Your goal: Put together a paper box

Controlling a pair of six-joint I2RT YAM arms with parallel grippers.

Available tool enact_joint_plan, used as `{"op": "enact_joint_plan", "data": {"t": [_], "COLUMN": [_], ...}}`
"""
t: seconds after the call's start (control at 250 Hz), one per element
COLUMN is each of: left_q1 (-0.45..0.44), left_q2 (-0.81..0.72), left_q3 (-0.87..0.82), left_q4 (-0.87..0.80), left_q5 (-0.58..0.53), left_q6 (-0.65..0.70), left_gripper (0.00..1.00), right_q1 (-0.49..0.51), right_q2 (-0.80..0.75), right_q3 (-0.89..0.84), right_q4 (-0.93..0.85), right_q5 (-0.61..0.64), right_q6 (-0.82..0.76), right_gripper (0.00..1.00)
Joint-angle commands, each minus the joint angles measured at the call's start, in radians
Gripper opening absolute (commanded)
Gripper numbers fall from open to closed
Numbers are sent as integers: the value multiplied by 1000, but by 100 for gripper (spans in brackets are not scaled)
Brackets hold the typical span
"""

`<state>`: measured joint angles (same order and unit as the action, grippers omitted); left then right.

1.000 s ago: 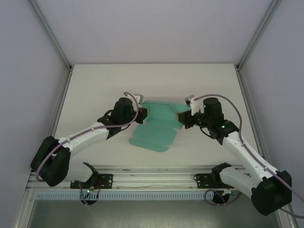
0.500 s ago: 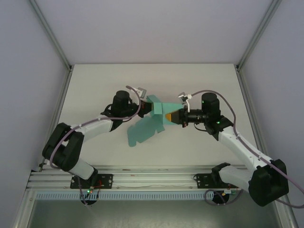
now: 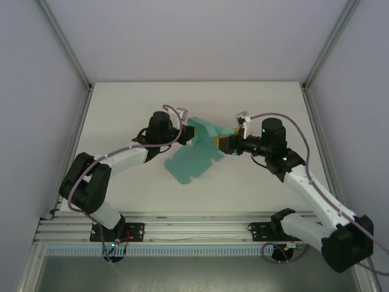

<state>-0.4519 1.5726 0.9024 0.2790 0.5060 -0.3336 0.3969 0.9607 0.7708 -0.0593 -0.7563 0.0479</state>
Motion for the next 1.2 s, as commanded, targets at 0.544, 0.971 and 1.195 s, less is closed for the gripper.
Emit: {"op": "enact_joint_plan", "data": {"t": [0.544,0.971,1.195], "left_q1": [-7,-21,-61], "left_q2": [-160,-130,-109], "left_q3": [4,22,49], "left_q4": [-276,-284,-310], "left_q5": [-317,-314,-341], "left_q6": [-113,-147,-179], "left_gripper": [0,0,0], "right_q1": [2,22,92], "right_q2": [-77,155,229], "right_q3": [-131,-34,-18], "right_q4": [-71,103,135], "right_q5": [420,327,488], "right_q6": [-6,47,49], "right_gripper": [100,100,100]}}
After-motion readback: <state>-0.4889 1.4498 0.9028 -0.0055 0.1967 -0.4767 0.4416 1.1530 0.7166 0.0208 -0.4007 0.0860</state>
